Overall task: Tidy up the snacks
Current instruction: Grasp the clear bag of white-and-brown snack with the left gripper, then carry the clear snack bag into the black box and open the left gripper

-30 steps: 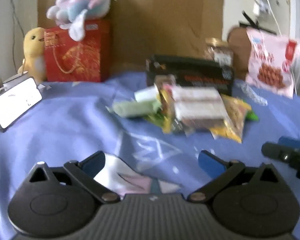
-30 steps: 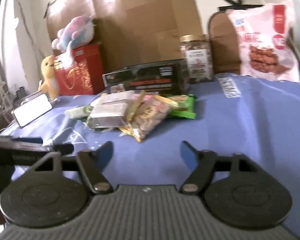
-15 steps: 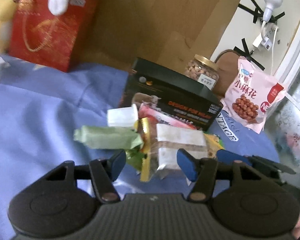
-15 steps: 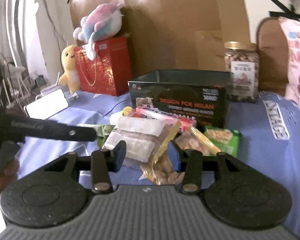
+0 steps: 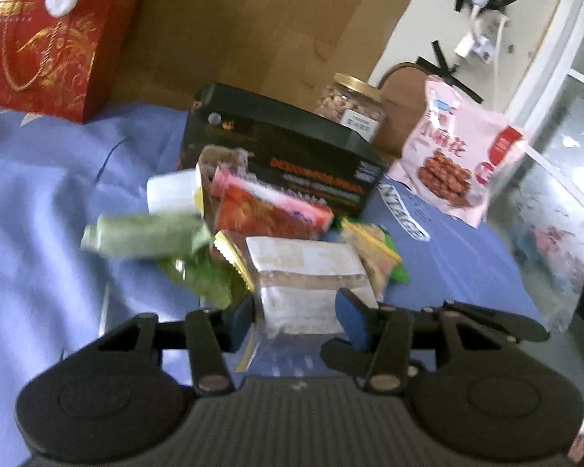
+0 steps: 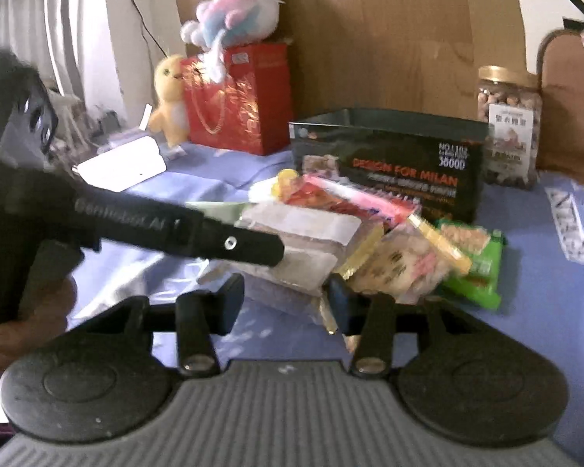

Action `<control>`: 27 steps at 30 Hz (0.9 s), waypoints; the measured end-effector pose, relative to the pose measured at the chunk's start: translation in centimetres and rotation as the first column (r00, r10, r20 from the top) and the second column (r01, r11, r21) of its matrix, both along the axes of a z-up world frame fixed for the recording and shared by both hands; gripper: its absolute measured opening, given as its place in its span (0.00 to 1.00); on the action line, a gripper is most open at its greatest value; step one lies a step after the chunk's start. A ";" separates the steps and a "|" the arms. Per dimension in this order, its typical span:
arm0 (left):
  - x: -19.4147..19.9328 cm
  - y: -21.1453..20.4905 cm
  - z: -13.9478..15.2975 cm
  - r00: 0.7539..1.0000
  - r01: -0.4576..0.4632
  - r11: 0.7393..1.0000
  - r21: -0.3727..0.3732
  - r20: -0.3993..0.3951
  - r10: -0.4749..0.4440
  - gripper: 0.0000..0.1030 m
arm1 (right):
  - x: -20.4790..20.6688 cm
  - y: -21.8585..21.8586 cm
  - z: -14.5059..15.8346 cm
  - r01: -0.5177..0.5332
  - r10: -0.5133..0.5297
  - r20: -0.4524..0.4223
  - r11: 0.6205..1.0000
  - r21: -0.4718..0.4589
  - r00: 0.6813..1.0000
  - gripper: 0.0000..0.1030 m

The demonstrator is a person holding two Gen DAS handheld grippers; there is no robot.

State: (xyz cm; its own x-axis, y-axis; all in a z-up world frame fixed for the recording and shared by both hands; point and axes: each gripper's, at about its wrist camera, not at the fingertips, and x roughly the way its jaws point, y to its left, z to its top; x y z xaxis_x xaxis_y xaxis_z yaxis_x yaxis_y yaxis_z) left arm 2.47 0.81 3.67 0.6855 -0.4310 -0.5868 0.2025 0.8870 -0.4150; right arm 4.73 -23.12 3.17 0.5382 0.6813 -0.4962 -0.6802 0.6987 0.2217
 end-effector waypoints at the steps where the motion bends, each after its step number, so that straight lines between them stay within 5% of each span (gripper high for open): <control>1: -0.8 0.3 0.0 1.000 0.007 1.000 -0.017 -0.009 -0.007 0.46 | -0.5 -0.4 0.0 -0.009 0.009 -0.010 1.000 0.015 1.000 0.49; 7: -4.0 1.3 0.1 1.000 0.008 1.000 -0.008 -0.021 -0.008 0.47 | -2.7 -0.8 0.2 -0.053 0.055 -0.041 0.998 0.040 0.998 0.50; 12: -5.0 3.1 1.1 0.999 -0.043 0.999 -0.006 0.020 0.043 0.57 | -2.7 -0.9 -0.4 -0.034 0.034 -0.053 0.999 0.002 0.998 0.74; 20: -1.8 1.4 -1.8 0.994 0.029 0.999 -0.041 -0.108 -0.034 0.47 | -2.1 -0.3 -2.2 -0.053 0.049 -0.048 0.996 -0.073 0.998 0.73; 22: -1.7 1.0 -2.0 0.994 0.041 0.997 -0.068 -0.099 -0.047 0.41 | -2.1 0.6 -2.5 -0.078 0.076 -0.029 0.994 -0.080 0.997 0.61; 27: -1.8 1.3 0.7 0.999 0.024 0.999 -0.026 -0.046 -0.025 0.41 | -2.2 1.4 -1.4 -0.091 0.095 0.045 0.992 -0.083 0.994 0.54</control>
